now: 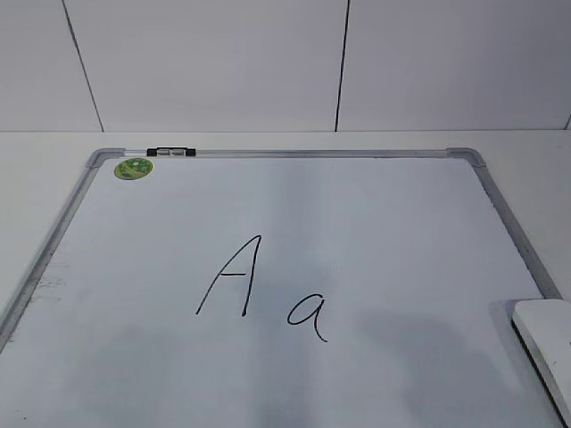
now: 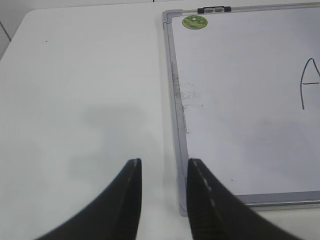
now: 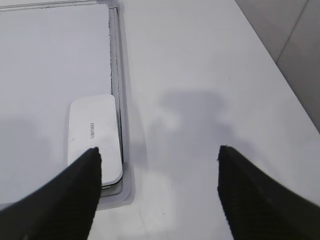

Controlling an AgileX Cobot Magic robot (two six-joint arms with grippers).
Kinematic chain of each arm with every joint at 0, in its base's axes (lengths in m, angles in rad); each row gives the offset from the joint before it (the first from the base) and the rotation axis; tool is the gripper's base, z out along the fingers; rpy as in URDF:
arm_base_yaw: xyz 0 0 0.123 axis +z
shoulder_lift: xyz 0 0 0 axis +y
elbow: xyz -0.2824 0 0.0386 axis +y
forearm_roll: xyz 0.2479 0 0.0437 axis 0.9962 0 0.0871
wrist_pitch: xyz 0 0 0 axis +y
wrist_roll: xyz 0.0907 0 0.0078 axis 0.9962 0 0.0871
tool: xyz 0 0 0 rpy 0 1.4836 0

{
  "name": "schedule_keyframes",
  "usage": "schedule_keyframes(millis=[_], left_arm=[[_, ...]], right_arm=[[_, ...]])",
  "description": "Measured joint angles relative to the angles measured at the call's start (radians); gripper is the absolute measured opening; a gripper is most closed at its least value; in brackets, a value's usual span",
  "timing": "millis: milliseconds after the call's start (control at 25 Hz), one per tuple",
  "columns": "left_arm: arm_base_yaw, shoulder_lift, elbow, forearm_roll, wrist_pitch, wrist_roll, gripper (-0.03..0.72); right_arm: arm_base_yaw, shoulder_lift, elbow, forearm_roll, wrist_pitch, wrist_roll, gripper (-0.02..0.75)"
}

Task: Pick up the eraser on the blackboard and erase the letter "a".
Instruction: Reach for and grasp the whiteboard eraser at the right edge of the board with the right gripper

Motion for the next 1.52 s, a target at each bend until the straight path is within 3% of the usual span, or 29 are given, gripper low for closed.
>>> schedule_keyframes(millis=[520,840,1160,1520], left_arm=[[0.000,0.000,0.000,0.000,0.000,0.000,0.235],[0.000,0.000,0.000,0.000,0.000,0.000,0.235],[0.000,0.000,0.000,0.000,0.000,0.000,0.235],[0.000,0.000,0.000,0.000,0.000,0.000,0.235]], right_arm=[[0.000,0.000,-0.002,0.007,-0.005,0.000,0.577],[0.000,0.003,-0.025,0.170,-0.039,-0.035,0.577],[0.000,0.203,-0.025,0.261,-0.046,-0.100,0.577],[0.012,0.344,-0.081,0.259,-0.068,-0.107,0.577]])
